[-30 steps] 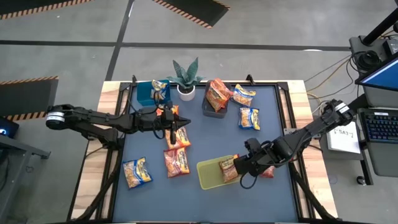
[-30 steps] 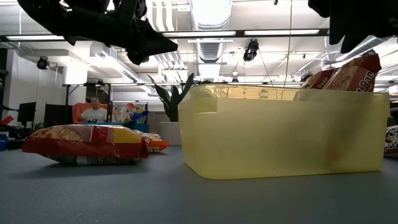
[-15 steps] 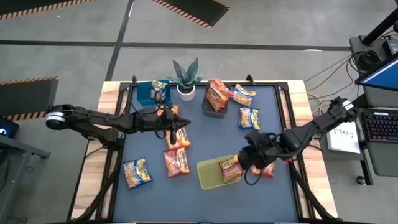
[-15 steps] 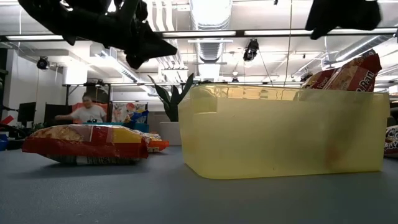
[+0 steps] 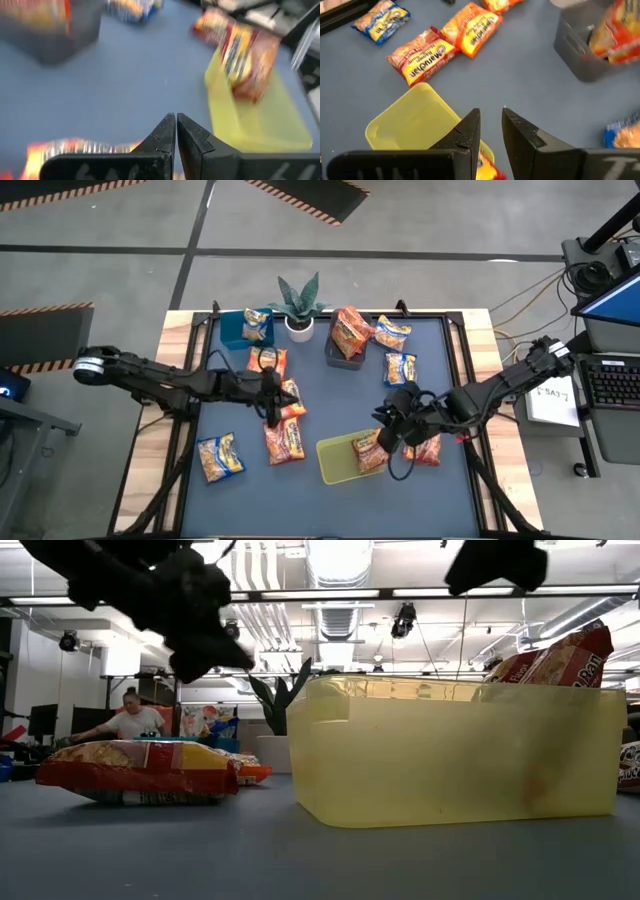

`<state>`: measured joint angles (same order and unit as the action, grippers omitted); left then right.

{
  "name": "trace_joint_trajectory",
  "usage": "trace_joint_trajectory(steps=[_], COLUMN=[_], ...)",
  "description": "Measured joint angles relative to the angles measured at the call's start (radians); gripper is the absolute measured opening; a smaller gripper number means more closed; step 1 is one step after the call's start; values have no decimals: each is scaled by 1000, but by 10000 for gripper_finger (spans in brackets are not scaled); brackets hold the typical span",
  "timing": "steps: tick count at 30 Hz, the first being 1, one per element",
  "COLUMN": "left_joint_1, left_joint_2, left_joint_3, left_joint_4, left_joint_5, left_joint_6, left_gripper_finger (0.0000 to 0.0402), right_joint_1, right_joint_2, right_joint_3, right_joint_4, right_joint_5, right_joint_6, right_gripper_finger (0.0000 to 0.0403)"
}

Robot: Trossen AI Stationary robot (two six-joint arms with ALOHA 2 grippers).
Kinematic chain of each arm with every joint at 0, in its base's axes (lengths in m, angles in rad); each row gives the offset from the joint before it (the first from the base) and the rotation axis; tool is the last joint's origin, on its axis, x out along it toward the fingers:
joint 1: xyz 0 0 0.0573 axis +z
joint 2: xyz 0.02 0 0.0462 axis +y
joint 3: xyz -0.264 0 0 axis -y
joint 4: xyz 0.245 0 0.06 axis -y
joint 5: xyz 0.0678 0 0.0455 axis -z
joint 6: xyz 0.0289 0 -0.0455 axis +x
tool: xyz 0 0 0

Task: Sort Maruchan noodles
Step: Put the orange bag into the black bin

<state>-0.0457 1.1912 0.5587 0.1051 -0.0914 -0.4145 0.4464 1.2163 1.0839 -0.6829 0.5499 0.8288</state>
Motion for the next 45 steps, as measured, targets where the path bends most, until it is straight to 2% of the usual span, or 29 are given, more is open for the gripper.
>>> trace_joint_trajectory(steps=[5,10,18,24,30,33,38,41,45], left_joint_1=[-23,-24,-24,-23,-23,-23,-23,-24,-25], left_joint_2=[0,0,0,0,0,0,0,0,-1], left_joint_3=[0,0,-12,-55,-149,-192,-222,-209,-164], left_joint_4=[-185,-356,-552,-518,-278,-164,-63,-86,-194], left_joint_5=[5,-3,-181,-264,-266,-266,-266,-250,-232], left_joint_6=[-67,-65,-39,-35,-35,-37,-47,-35,-6], left_gripper_finger=[0,0,0,0,0,0,0,0,0], right_joint_1=[-67,-152,-276,-324,-371,-385,-396,-397,-402], right_joint_2=[8,37,151,215,255,276,299,317,337], right_joint_3=[-26,-39,-40,-40,-40,-40,-40,-30,-12], right_joint_4=[103,200,403,438,443,453,458,462,530], right_joint_5=[-4,-36,-167,-184,-213,-218,-228,-228,-228], right_joint_6=[-91,-164,-270,-257,-174,-147,-148,-148,-148], right_gripper_finger=[68,68,68,68,69,83,123,144,161])
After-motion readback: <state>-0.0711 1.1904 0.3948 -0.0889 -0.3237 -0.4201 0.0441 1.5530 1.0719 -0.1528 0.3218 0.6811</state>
